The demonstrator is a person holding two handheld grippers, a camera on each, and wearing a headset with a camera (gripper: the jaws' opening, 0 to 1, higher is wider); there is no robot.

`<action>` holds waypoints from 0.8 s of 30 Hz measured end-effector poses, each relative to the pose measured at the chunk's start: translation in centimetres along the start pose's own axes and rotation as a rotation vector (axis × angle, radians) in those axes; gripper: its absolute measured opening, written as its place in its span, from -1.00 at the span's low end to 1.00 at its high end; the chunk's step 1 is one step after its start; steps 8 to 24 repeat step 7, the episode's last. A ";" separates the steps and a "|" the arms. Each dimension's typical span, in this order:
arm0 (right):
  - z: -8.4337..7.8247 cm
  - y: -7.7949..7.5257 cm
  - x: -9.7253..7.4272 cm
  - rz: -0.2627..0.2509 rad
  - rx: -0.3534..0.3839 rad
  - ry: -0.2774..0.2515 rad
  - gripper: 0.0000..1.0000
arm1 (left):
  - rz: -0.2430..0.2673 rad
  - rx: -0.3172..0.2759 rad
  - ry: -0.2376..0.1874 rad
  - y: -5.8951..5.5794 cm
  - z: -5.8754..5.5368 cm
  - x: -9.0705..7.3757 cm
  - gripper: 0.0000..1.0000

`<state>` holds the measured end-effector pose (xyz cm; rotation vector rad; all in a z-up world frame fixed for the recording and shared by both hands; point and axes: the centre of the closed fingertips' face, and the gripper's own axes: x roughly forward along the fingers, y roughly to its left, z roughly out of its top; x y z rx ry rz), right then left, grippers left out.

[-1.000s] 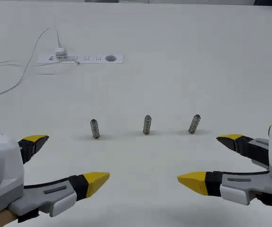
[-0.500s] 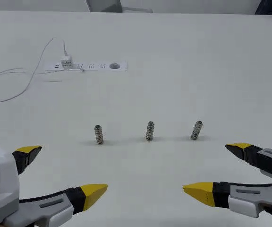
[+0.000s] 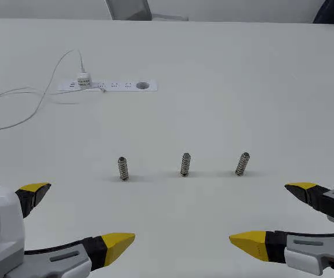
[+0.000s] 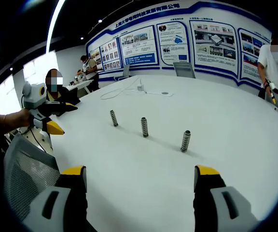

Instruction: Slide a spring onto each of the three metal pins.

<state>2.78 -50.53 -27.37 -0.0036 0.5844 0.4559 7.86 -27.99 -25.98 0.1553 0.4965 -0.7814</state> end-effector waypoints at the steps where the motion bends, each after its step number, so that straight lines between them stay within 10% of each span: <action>1: 0.0 0.0 0.0 -0.001 -0.001 0.000 0.87 | 0.000 -0.002 -0.003 0.0 0.0 0.0 1.00; 24: 0.1 -0.2 0.0 -0.004 -0.005 -0.003 0.87 | 0.004 -0.004 -0.002 0.0 0.0 -0.1 1.00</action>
